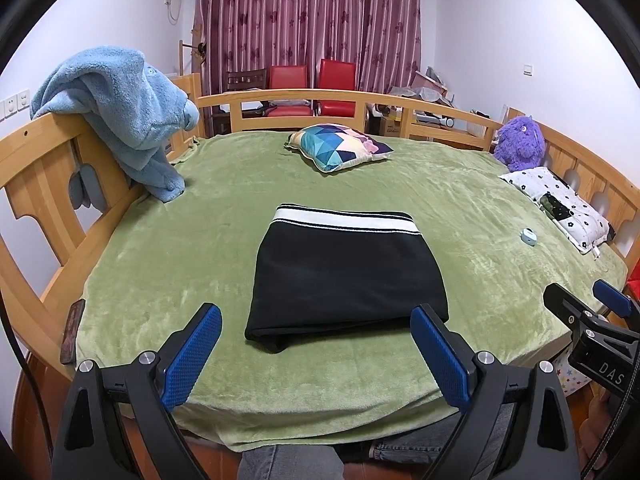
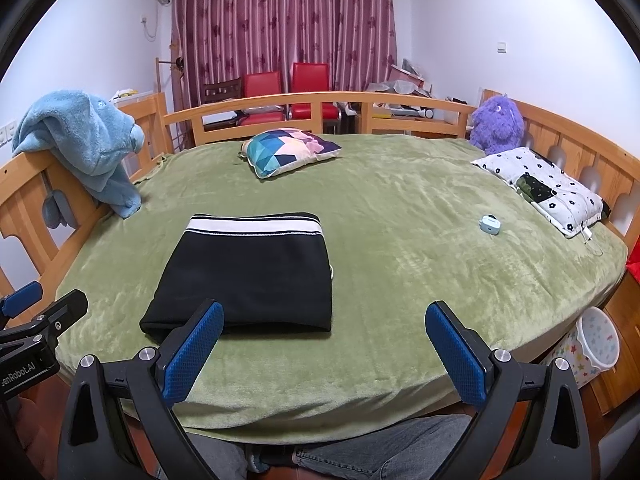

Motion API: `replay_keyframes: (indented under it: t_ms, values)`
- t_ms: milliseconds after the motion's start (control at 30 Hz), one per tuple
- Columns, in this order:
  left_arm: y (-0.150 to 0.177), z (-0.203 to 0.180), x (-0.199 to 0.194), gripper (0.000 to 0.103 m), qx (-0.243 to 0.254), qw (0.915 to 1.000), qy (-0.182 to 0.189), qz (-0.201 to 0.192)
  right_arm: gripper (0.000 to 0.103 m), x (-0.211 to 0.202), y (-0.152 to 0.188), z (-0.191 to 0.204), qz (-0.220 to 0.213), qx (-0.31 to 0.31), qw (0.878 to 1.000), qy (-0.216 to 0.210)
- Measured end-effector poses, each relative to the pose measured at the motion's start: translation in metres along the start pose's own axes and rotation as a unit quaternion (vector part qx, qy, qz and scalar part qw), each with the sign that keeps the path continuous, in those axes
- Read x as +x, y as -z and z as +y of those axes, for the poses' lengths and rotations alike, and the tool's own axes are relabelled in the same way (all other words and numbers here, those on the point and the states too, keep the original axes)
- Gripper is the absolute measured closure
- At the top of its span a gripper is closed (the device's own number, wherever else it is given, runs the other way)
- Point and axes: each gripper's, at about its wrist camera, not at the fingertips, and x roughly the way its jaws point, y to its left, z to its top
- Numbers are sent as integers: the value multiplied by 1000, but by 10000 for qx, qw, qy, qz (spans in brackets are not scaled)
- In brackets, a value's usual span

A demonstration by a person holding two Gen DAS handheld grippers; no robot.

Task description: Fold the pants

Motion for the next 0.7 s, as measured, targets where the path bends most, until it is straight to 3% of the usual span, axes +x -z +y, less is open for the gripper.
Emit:
replay_keyframes:
  t_ms: [700]
  values:
    - [0, -1, 0, 7, -12, 10000, -8, 13, 3, 1, 1, 1, 17, 49, 10000, 1]
